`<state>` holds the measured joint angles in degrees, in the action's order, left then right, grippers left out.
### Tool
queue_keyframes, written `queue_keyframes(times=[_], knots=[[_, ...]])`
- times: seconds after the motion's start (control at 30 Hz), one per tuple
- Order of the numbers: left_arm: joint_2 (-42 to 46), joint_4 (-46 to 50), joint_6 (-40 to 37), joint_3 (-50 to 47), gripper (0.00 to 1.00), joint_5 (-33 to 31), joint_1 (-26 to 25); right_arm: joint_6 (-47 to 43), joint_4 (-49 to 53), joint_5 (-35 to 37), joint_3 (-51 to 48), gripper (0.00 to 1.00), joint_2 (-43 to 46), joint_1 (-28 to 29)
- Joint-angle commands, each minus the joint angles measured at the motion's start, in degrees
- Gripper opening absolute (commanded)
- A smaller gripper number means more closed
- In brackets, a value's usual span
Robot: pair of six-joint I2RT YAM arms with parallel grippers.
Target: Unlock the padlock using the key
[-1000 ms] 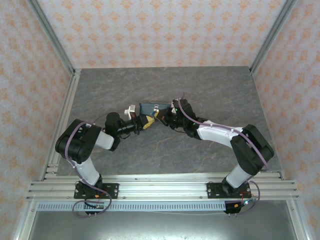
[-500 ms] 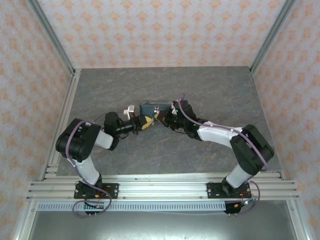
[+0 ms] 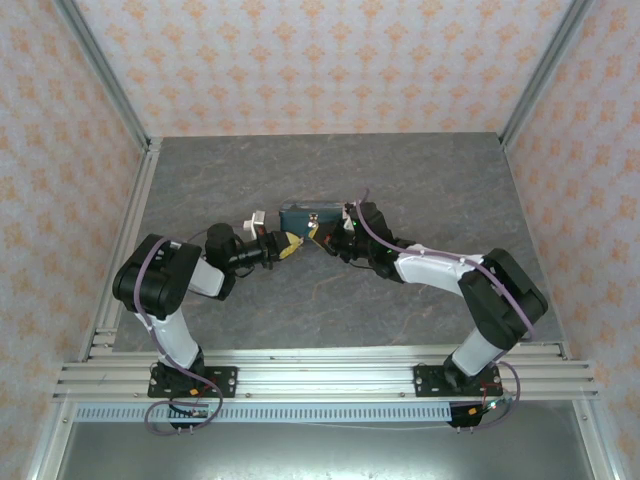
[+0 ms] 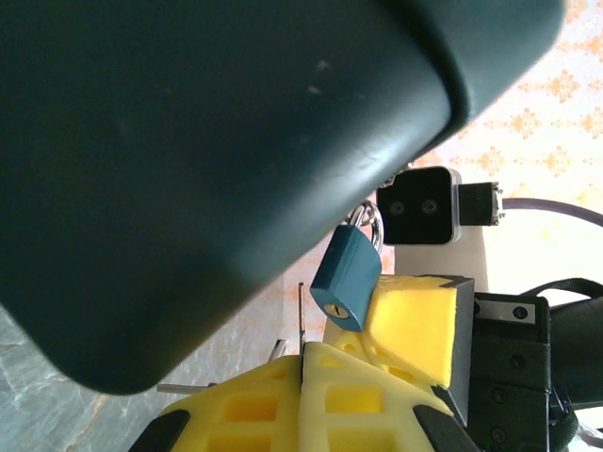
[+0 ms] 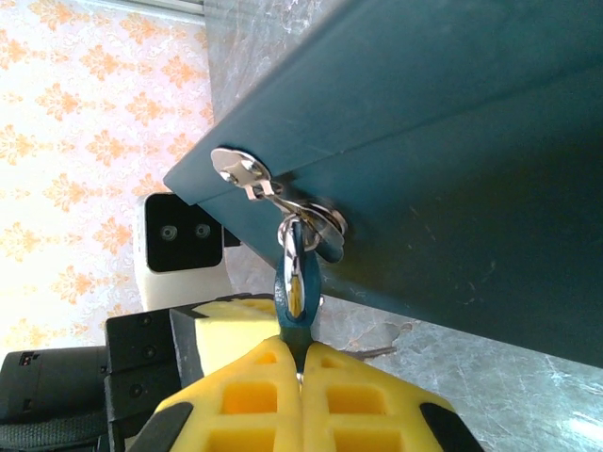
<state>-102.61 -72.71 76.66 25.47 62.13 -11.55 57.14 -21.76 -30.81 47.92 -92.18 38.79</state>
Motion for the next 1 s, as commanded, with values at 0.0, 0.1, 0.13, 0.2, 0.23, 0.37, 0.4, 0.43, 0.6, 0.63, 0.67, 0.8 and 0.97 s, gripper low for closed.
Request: queue_keyframes(times=[0.0,0.1,0.13,0.2,0.23,0.37,0.4,0.43,0.6,0.63,0.67,0.8,0.97], knots=[[-0.74,-2.26,-0.61,0.63,0.00,-0.62,0.49,0.88,-3.35,-0.66,-0.94,0.00,-0.81,-0.38],[-0.69,-2.33,-0.59,0.63,0.00,-0.39,0.49,0.89,-3.60,-0.66,-0.94,0.00,-0.98,-0.38],[-0.53,-2.20,-0.80,0.67,0.00,-0.39,0.53,0.86,-3.64,-0.58,-1.04,0.00,-1.07,-0.37],[-0.34,-2.22,-0.90,0.25,0.00,-0.19,0.52,0.77,-3.66,-0.44,-1.01,0.00,-1.09,-0.38],[-0.16,-2.19,-1.26,-0.06,0.00,-0.09,0.54,0.77,-3.72,-0.42,-1.07,0.00,-1.17,-0.38],[0.60,-2.09,-2.54,-1.76,0.00,0.45,0.50,0.86,-3.99,-0.31,-0.98,0.00,-0.98,-0.46],[0.93,-2.09,-2.66,-2.12,0.00,0.53,0.52,0.86,-3.91,-0.33,-0.84,0.00,-0.92,-0.46],[1.28,-2.04,-2.74,-2.41,0.00,0.62,0.52,0.86,-3.91,-0.39,-0.83,0.00,-0.90,-0.55],[4.34,-1.92,-2.24,-2.72,0.00,0.57,0.15,0.95,-4.04,-0.40,-1.12,0.00,-0.81,-0.82],[4.75,-1.78,-2.09,-2.63,0.00,0.51,-0.04,0.99,-4.08,-0.44,-1.23,0.00,-0.89,-0.82],[5.11,-1.88,-1.80,-2.46,0.00,0.40,-0.21,1.12,-4.21,-0.39,-1.22,0.00,-0.89,-0.90],[5.54,-1.98,-1.16,-1.41,0.00,-0.07,-1.30,1.56,-4.96,-0.61,-1.38,0.00,-1.04,-0.90],[4.18,-2.24,-0.99,-0.43,0.00,-0.73,-2.34,1.74,-5.14,-0.75,-1.40,0.00,-0.81,-0.90]])
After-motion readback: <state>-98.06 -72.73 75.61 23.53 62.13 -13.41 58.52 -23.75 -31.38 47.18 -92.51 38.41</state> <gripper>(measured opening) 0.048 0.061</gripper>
